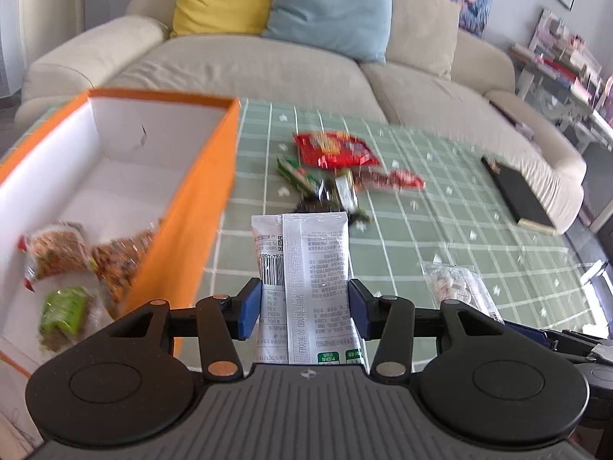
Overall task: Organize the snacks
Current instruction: 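Carry both packs over the orange box and open both grippers to drop them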
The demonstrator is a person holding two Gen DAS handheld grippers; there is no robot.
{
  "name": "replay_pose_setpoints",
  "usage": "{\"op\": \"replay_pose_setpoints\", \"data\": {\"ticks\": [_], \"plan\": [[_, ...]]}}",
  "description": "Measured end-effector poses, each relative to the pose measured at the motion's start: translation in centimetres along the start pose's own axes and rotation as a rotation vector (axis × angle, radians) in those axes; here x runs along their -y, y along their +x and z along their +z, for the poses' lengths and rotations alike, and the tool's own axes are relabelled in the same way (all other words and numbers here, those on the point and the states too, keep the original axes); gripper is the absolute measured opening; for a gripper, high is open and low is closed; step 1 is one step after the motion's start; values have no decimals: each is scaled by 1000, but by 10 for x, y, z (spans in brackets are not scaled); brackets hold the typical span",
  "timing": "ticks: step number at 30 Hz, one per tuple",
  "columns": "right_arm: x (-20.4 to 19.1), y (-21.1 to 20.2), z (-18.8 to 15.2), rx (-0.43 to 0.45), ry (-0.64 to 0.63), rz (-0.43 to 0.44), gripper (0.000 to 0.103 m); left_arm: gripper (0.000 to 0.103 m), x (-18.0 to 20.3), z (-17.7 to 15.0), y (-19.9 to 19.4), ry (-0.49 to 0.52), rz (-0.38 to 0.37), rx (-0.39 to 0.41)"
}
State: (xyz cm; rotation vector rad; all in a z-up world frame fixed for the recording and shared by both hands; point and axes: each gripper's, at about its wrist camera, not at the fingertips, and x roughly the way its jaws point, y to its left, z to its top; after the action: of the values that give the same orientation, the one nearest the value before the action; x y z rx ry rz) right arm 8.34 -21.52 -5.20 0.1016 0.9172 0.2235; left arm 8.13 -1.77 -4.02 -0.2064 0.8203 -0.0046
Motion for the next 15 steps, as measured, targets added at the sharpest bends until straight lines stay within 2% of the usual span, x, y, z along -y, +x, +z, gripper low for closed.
{"op": "replay_pose_setpoints", "data": {"ticks": [7,15], "plan": [[-43,-28,27,97,-95,68,51,54,-29,24,-29,-56,-13,40],[-113,-27,59,149,-257,188,51,54,-82,49,-36,-107,67,52]]}}
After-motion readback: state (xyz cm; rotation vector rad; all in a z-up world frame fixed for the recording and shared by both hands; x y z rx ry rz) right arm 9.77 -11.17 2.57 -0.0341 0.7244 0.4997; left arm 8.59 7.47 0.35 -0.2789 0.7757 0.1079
